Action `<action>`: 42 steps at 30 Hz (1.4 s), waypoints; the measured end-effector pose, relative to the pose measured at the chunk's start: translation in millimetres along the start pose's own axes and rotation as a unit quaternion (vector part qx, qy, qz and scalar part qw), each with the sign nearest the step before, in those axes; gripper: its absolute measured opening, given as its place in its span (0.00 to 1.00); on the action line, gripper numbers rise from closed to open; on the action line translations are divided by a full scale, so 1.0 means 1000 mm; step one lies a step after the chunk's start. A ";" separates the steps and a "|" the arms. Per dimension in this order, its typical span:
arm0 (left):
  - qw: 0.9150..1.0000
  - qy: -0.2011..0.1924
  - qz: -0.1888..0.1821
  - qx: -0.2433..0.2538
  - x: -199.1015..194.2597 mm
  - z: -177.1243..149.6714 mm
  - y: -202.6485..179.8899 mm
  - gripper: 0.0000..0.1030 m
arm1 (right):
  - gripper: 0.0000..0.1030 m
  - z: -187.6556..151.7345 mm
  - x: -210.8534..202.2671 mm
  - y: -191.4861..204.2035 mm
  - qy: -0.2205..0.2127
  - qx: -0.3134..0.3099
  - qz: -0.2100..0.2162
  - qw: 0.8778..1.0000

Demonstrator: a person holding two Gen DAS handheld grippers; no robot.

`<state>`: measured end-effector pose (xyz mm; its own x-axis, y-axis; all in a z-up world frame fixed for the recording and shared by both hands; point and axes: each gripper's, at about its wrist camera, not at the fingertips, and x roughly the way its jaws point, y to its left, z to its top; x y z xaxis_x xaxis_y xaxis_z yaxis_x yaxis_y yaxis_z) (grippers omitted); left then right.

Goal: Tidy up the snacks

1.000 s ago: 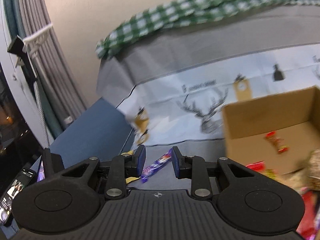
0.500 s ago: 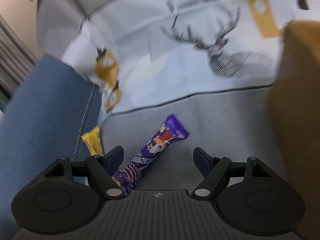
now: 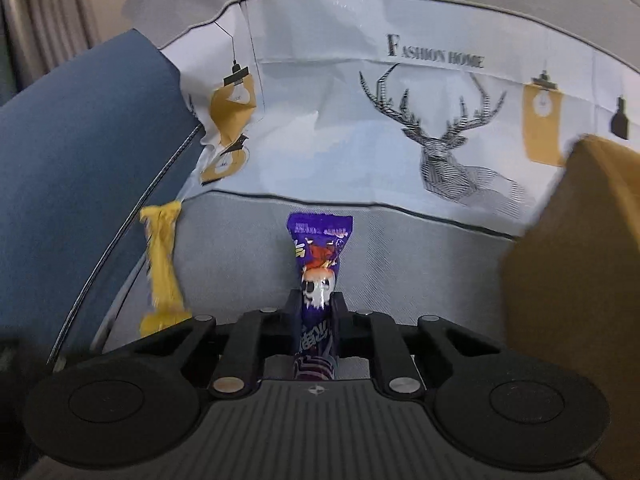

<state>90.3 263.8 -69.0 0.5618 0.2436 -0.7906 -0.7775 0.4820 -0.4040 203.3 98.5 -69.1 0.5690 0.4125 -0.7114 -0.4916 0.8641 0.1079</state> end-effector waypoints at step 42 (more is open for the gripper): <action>0.958 -0.009 -0.021 0.286 0.019 -0.021 -0.056 0.26 | 0.00 -0.051 -0.051 -0.003 -0.026 -0.030 0.044 0.998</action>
<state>138.9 224.1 -71.0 0.5987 0.2255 -0.7686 -0.4745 0.8729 -0.1135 141.6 59.7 -68.5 0.5542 0.5022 -0.6638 -0.5790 0.8055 0.1260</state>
